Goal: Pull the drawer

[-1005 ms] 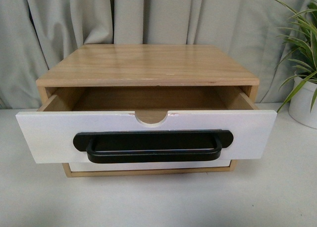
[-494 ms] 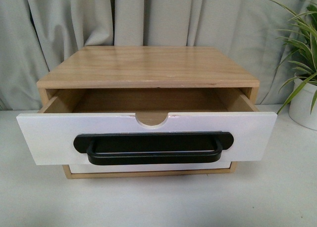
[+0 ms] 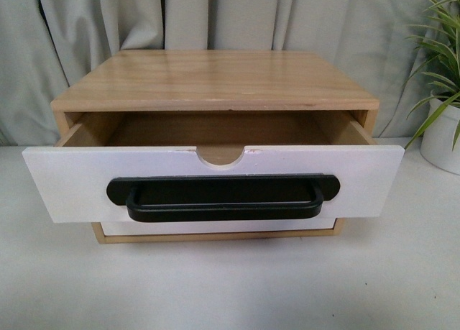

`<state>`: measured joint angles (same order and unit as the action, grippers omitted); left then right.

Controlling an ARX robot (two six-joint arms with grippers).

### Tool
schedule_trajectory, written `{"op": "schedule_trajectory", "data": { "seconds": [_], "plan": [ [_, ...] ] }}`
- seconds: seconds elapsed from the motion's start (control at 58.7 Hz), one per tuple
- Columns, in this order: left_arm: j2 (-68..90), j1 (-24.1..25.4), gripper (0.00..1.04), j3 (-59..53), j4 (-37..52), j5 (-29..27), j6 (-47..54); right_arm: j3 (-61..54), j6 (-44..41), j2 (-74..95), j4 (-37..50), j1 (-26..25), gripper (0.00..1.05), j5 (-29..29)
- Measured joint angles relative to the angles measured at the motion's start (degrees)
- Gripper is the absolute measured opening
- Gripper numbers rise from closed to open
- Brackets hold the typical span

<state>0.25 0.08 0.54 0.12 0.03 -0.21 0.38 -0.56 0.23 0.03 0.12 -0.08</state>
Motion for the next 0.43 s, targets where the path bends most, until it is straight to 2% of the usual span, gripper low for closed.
{"op": "schedule_trajectory", "data": {
  "seconds": [0.426],
  "plan": [
    [0.0,0.0,0.98,0.0,0.0,-0.02,0.0,0.0,-0.02,0.0,0.0,0.0,0.96,0.0]
  ]
}}
